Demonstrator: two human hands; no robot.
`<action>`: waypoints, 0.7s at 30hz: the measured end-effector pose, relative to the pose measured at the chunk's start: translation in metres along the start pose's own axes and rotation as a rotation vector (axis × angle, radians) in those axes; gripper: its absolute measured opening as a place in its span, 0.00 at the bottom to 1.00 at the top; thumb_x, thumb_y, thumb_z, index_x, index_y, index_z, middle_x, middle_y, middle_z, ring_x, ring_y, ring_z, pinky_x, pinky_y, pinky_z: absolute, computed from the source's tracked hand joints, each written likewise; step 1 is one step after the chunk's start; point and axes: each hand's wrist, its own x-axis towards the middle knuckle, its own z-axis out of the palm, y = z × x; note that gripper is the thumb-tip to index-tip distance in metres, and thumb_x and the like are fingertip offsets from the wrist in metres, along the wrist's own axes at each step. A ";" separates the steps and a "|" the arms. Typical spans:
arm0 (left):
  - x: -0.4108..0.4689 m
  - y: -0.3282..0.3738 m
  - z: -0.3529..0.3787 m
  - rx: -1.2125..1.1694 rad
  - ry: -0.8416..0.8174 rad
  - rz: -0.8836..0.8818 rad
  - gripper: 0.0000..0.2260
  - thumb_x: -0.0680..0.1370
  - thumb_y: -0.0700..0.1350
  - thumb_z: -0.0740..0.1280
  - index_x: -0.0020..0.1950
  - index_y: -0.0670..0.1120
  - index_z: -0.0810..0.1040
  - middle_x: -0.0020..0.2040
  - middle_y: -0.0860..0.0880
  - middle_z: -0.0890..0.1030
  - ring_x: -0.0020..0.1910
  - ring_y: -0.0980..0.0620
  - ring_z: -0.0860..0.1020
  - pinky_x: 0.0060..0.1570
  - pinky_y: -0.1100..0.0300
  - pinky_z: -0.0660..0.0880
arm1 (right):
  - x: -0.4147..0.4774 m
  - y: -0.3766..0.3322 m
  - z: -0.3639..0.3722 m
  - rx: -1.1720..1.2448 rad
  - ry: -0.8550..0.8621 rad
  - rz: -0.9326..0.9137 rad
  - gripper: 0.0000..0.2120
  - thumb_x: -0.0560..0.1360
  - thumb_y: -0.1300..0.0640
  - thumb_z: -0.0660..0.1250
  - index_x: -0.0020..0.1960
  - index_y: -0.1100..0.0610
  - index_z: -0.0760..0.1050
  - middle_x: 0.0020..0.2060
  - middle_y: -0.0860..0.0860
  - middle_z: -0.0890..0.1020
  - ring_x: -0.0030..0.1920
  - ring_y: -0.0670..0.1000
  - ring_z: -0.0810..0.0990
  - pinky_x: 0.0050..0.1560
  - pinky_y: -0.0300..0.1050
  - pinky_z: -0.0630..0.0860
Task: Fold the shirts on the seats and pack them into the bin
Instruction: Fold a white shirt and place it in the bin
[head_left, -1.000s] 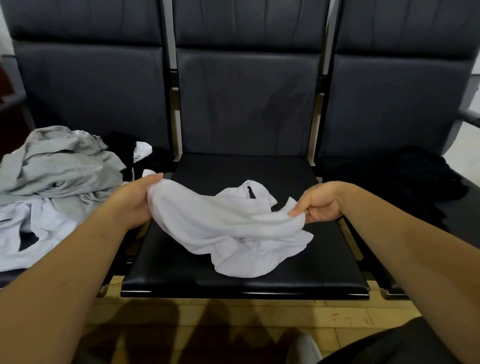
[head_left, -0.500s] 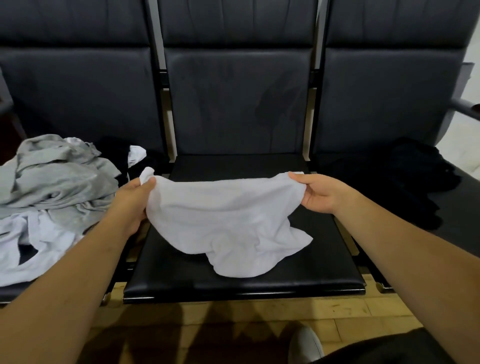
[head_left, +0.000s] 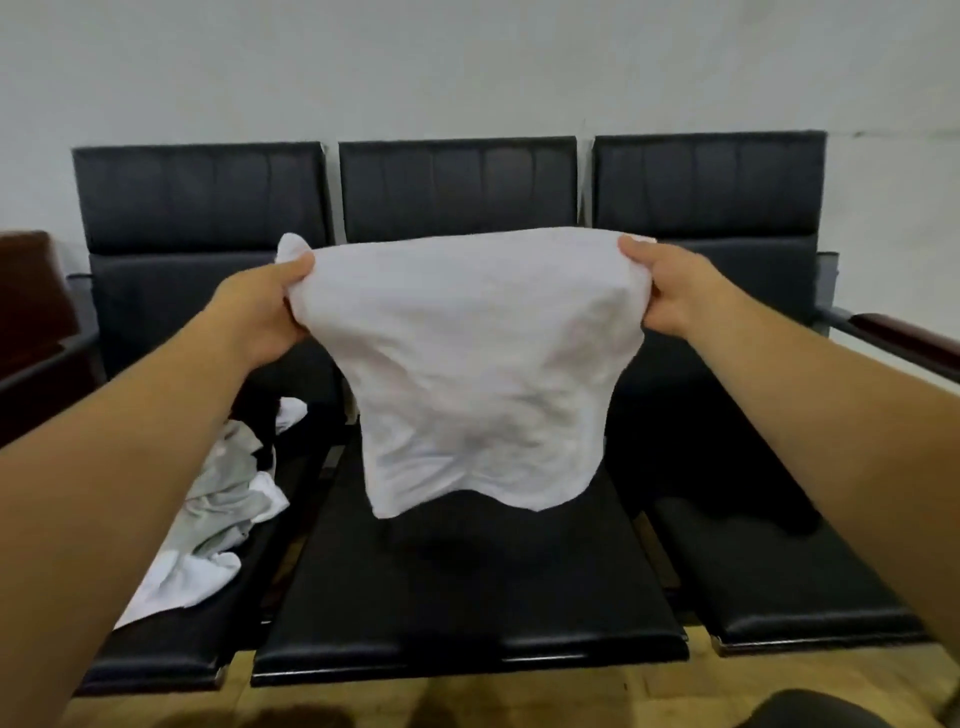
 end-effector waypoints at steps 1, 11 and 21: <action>-0.002 0.005 0.000 0.078 0.050 0.018 0.15 0.80 0.45 0.71 0.64 0.40 0.78 0.56 0.44 0.84 0.50 0.48 0.84 0.42 0.53 0.81 | -0.004 -0.006 -0.002 -0.026 0.017 -0.015 0.11 0.79 0.58 0.70 0.59 0.62 0.80 0.55 0.57 0.85 0.52 0.56 0.86 0.45 0.52 0.84; -0.043 0.040 0.007 0.115 -0.181 0.016 0.11 0.82 0.38 0.64 0.63 0.37 0.77 0.60 0.42 0.82 0.58 0.46 0.82 0.51 0.55 0.78 | -0.043 -0.033 -0.022 -0.153 0.032 -0.070 0.12 0.77 0.59 0.73 0.59 0.62 0.80 0.55 0.56 0.85 0.52 0.54 0.84 0.50 0.51 0.83; -0.024 0.021 -0.017 0.199 0.011 -0.169 0.08 0.83 0.44 0.64 0.57 0.42 0.80 0.56 0.43 0.84 0.53 0.45 0.82 0.46 0.49 0.77 | -0.035 -0.024 -0.028 -0.263 0.140 0.159 0.09 0.78 0.59 0.71 0.56 0.61 0.77 0.51 0.57 0.84 0.50 0.56 0.84 0.42 0.51 0.80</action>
